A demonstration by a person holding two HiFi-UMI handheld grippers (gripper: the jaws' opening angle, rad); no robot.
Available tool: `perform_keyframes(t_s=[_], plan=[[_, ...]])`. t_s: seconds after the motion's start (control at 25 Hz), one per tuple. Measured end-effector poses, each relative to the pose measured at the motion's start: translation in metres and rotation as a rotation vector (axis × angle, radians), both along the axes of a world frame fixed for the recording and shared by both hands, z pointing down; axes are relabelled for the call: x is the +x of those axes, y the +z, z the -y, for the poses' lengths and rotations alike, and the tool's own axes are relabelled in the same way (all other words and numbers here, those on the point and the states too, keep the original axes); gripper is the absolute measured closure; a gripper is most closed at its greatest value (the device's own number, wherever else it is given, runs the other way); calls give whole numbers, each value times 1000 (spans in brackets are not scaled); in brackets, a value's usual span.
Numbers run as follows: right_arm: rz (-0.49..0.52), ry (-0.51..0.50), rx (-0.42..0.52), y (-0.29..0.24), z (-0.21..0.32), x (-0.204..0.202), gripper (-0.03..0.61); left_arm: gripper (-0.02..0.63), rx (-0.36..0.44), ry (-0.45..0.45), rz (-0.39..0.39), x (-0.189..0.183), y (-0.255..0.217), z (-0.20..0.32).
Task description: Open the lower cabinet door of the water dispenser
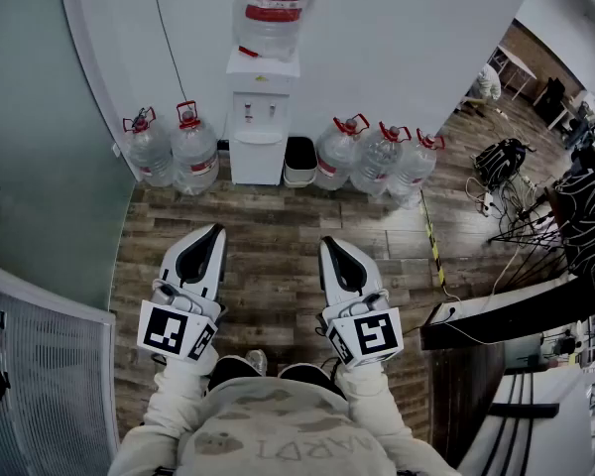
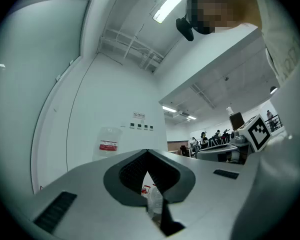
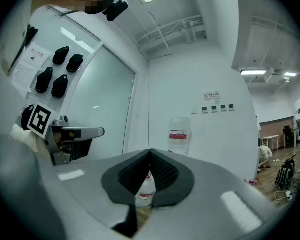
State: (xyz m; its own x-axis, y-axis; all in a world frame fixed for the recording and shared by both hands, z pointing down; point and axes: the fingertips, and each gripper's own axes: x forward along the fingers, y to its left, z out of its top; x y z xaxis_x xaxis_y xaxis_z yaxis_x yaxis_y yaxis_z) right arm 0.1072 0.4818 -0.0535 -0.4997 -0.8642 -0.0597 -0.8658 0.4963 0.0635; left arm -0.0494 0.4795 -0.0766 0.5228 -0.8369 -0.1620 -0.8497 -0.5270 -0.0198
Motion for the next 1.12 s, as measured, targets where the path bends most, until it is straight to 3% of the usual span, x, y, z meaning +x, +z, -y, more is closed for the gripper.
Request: perform_keyframes(t_s=[1.12], plan=[[27,47,22,0,26,-28,569,612,19,39,-18,-34,3,33]])
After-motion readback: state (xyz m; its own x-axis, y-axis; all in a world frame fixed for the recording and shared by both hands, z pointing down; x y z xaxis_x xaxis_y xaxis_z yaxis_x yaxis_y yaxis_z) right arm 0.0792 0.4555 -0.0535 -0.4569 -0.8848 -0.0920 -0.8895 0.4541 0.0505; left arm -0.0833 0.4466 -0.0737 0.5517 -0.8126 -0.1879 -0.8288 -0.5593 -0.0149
